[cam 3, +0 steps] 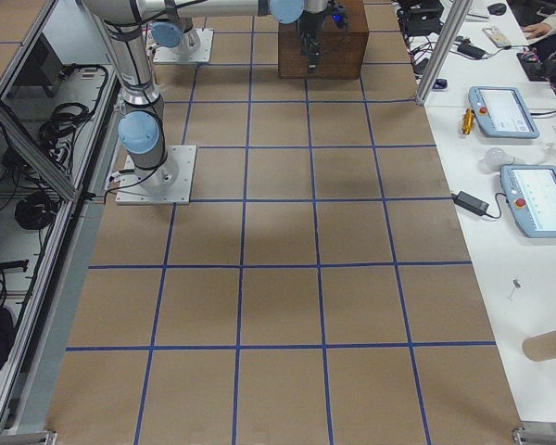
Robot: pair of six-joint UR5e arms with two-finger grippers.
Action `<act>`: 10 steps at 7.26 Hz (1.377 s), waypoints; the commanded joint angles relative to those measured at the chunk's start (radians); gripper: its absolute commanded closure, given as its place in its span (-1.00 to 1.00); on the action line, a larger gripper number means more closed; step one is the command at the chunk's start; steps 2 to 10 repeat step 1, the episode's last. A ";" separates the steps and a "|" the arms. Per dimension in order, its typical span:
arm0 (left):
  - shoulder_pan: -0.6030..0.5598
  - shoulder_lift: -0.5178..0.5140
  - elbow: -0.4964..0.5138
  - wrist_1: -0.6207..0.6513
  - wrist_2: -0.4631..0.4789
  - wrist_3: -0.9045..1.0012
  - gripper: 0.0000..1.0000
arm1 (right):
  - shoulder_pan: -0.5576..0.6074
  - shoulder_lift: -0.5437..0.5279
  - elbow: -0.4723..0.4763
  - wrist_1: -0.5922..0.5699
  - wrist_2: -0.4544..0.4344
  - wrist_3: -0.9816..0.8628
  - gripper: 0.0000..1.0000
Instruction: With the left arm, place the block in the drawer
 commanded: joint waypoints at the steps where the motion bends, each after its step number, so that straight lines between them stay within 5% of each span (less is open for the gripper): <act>1: 0.004 0.001 0.000 -0.001 -0.001 0.005 -1.00 | 0.000 0.000 0.000 0.000 0.000 -0.001 -1.00; 10: 0.004 0.001 0.000 -0.001 -0.001 0.005 -1.00 | 0.000 0.000 0.000 0.000 0.000 -0.001 -1.00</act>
